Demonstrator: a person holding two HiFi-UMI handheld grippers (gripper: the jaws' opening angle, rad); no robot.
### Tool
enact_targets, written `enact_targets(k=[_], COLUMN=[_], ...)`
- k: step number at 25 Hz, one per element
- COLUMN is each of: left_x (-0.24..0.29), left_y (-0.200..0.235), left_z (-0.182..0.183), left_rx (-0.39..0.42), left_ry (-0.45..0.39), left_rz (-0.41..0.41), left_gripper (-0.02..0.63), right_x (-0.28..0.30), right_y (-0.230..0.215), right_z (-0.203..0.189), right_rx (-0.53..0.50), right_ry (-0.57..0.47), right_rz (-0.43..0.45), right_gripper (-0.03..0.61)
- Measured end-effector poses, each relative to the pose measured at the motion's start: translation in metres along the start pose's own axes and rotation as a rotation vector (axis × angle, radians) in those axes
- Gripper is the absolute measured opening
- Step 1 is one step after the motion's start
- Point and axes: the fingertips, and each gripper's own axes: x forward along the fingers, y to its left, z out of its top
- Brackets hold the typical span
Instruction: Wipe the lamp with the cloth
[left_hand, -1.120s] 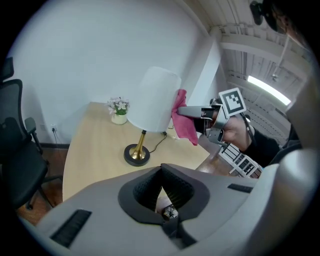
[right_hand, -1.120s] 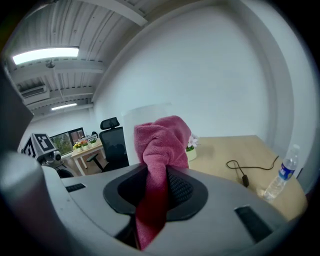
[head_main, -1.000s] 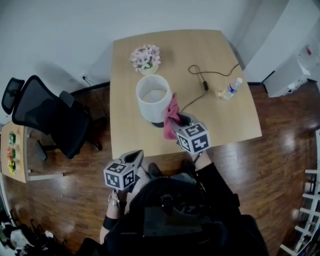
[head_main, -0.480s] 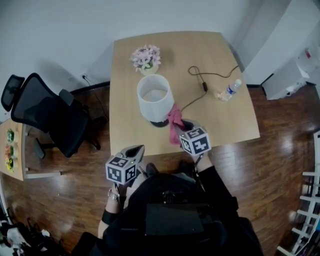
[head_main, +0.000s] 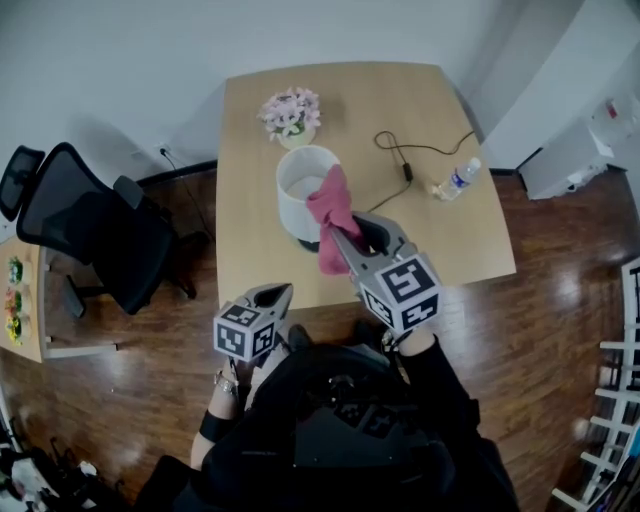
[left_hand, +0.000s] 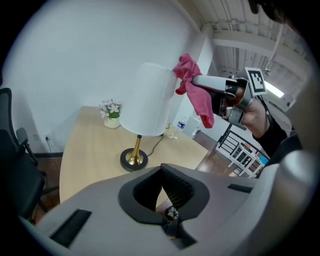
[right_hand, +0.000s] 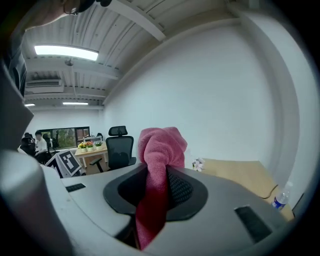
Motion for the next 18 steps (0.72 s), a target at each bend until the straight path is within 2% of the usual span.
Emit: enact_targets(k=[9, 18], left_x=[-0.011, -0.019], left_y=[0.011, 0.024], left_z=[-0.007, -0.022], left_rx=[-0.011, -0.035], left_ry=[0.000, 0.006], left_rz=[0.011, 0.020], left_gripper=[-0.008, -0.008], right_x=[0.041, 0.061], right_y=[0.016, 0.021], right_z=[-0.045, -0.126], right_rx=[0.009, 0.065], right_ry=[0.156, 0.316], right_rz=[-0.024, -0.019], right_gripper=[0.098, 0.098])
